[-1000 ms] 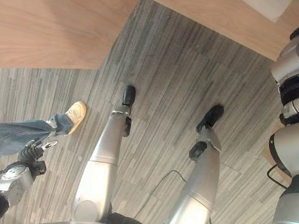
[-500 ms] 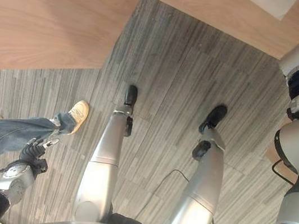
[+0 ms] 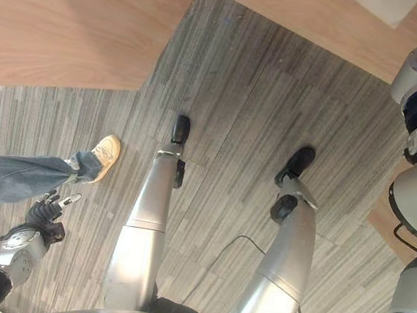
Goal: Put the empty folder in the office cabinet
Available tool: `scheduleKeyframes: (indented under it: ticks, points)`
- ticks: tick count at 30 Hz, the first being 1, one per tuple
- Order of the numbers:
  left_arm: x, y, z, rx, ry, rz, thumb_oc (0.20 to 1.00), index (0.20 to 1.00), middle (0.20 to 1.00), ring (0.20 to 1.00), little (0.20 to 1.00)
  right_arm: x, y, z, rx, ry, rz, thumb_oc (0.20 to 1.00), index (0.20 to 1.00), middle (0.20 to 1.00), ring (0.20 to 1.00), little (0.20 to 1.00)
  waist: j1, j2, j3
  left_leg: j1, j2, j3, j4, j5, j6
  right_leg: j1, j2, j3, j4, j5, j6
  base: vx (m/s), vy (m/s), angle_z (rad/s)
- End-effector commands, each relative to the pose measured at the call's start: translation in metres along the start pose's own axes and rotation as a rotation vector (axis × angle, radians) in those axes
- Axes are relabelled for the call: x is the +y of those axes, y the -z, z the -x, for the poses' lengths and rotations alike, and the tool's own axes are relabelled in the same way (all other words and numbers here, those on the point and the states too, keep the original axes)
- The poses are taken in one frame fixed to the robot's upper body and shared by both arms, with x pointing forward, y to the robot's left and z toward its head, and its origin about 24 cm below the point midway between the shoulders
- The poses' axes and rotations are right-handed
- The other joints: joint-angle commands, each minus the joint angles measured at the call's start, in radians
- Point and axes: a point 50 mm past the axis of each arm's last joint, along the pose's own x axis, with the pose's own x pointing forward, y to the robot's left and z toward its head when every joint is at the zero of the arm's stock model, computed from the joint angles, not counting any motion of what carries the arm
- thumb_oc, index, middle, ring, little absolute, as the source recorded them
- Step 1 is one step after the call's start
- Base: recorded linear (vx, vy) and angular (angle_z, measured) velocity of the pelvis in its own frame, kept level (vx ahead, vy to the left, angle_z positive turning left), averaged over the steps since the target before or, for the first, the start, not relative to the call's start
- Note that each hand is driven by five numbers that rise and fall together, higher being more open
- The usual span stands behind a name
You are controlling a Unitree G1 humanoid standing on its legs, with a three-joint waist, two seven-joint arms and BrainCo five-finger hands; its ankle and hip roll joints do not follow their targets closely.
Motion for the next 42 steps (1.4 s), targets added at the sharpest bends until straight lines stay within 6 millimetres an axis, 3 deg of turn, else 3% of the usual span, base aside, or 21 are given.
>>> scheduleKeyframes:
  ticks: [1, 16, 28, 42]
  points:
    - [0.043, 0.016, 0.018, 0.057, -0.123, -0.024, 1.000, 1.000, 1.000, 1.000, 1.000, -0.012, 0.040, -0.014, 0.105, 0.085, 0.135, 0.200, 0.200, 0.200, 0.200, 0.200, -0.001, 0.050, -0.021, -0.042, 0.011, -0.011, 0.156, -0.041, 0.091, 0.041, 0.017, 0.008, 0.085, -0.097, 0.016, 0.00, 0.000, 0.00]
    - [0.050, 0.018, 0.023, 0.053, -0.116, -0.032, 1.000, 1.000, 1.000, 1.000, 1.000, -0.028, 0.044, -0.016, 0.146, 0.106, 0.233, 0.200, 0.200, 0.200, 0.200, 0.200, 0.010, 0.063, -0.021, -0.064, 0.006, -0.023, 0.177, -0.043, 0.091, 0.015, 0.005, 0.017, 0.118, -0.108, 0.015, 0.00, -0.008, 0.01]
    - [0.050, 0.016, 0.023, 0.055, -0.092, -0.053, 1.000, 1.000, 1.000, 1.000, 1.000, -0.014, 0.057, -0.015, 0.251, -0.050, 0.381, 0.200, 0.200, 0.200, 0.200, 0.200, 0.029, 0.081, -0.021, -0.066, 0.004, -0.028, 0.181, -0.033, 0.092, 0.011, -0.007, 0.014, 0.139, -0.117, 0.011, 0.00, -0.008, 0.02]
    - [0.043, 0.019, 0.023, 0.061, -0.085, -0.044, 1.000, 1.000, 1.000, 1.000, 1.000, -0.019, 0.074, -0.013, 0.377, 0.066, 0.361, 0.200, 0.200, 0.200, 0.200, 0.200, 0.033, 0.097, -0.021, -0.065, 0.006, -0.028, 0.158, -0.026, 0.087, 0.010, -0.019, 0.020, 0.124, -0.106, 0.018, 0.00, 0.009, 0.02]
